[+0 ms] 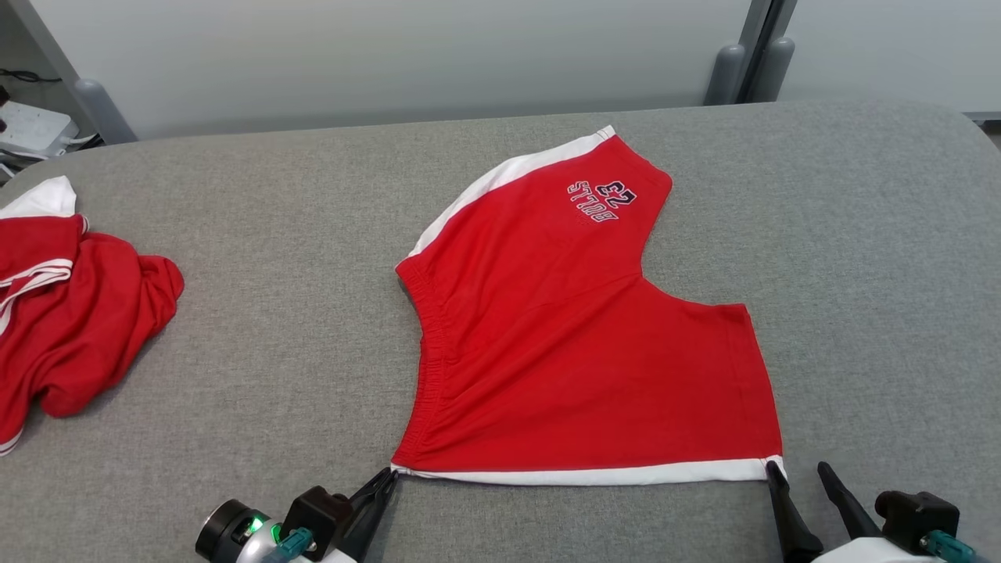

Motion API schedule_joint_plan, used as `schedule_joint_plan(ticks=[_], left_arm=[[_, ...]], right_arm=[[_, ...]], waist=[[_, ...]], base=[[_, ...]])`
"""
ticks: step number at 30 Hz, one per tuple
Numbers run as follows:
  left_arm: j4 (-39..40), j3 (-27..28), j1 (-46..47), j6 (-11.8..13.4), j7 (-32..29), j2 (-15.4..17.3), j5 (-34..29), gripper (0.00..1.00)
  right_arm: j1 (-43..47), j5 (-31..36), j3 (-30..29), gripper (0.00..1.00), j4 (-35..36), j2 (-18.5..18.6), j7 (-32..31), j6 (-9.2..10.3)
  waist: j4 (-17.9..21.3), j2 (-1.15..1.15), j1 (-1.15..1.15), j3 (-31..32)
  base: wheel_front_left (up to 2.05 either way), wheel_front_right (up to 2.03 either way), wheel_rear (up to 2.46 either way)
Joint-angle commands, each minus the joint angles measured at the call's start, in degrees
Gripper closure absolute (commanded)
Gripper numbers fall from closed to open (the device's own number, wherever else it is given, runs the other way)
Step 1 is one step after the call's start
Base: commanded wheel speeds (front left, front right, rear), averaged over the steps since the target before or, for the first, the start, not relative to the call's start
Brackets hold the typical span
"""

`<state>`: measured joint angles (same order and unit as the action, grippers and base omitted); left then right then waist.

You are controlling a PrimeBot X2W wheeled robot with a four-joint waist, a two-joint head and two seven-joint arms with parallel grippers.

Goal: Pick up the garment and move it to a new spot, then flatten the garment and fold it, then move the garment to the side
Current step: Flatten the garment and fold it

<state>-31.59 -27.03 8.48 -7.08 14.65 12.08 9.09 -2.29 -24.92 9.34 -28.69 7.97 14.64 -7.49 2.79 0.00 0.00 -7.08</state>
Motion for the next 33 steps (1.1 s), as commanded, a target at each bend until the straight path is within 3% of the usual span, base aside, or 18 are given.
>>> schedule_joint_plan(ticks=[1,2,3,4,7,8,15,22,28,33], left_arm=[[1.35,2.23,0.90,-0.22,0.35,1.28,-0.46,1.00],[1.41,2.30,0.90,-0.23,0.35,1.30,-0.55,1.00],[1.46,2.35,0.94,-0.23,0.35,1.31,-0.65,1.00],[1.52,2.36,1.00,-0.24,0.35,1.29,-0.75,1.00],[1.76,2.36,1.27,-0.27,0.35,1.17,-1.03,1.00],[1.89,2.41,1.33,-0.27,0.35,1.15,-1.07,1.00],[2.67,2.99,1.75,-0.31,0.35,1.00,-1.15,1.00],[7.60,1.17,1.06,-0.38,0.35,1.59,2.44,1.00],[16.13,-3.07,-0.50,-0.39,-1.84,6.01,10.71,1.00],[27.62,-5.90,-3.48,-0.40,-7.32,10.91,16.31,1.00]], right_arm=[[-1.79,-0.76,1.68,0.00,0.09,0.66,0.36,0.00],[-2.12,-1.20,2.09,0.09,-0.61,0.60,0.36,0.00],[-2.43,-1.67,2.60,0.45,-1.38,0.59,0.36,0.00],[-2.71,-2.20,3.07,0.52,-2.14,0.60,0.36,0.00],[-3.39,-3.49,4.43,0.60,-3.84,0.73,0.36,0.00],[-3.50,-3.72,4.95,0.98,-4.37,0.77,0.36,0.00],[-5.01,-4.74,7.37,1.00,-5.83,1.62,0.36,0.00],[-3.76,-1.79,3.21,1.00,0.58,4.19,0.36,0.00],[0.05,-0.47,-0.20,1.00,10.86,6.66,0.36,0.00],[5.10,-3.61,1.52,1.00,18.98,11.26,0.36,0.00]], waist=[[-0.21,0.00,0.00,-0.13],[-0.32,0.00,0.00,-0.20],[-0.43,0.00,0.00,-0.27],[-0.55,0.00,0.00,-0.35],[-0.81,0.00,0.00,-0.57],[-0.83,0.00,0.00,-0.65],[-0.55,0.00,0.00,-1.01],[0.18,0.00,0.00,-0.86],[1.26,0.00,0.00,-0.54],[1.61,0.00,0.00,-0.16]], base=[[0.00,0.00,0.00],[0.00,0.00,0.00],[0.00,0.00,0.00],[0.00,0.00,0.00],[0.00,0.00,0.00],[0.00,0.00,0.00],[0.00,0.00,0.00],[0.00,0.00,0.00],[0.00,0.00,0.00],[0.00,0.00,0.00]])
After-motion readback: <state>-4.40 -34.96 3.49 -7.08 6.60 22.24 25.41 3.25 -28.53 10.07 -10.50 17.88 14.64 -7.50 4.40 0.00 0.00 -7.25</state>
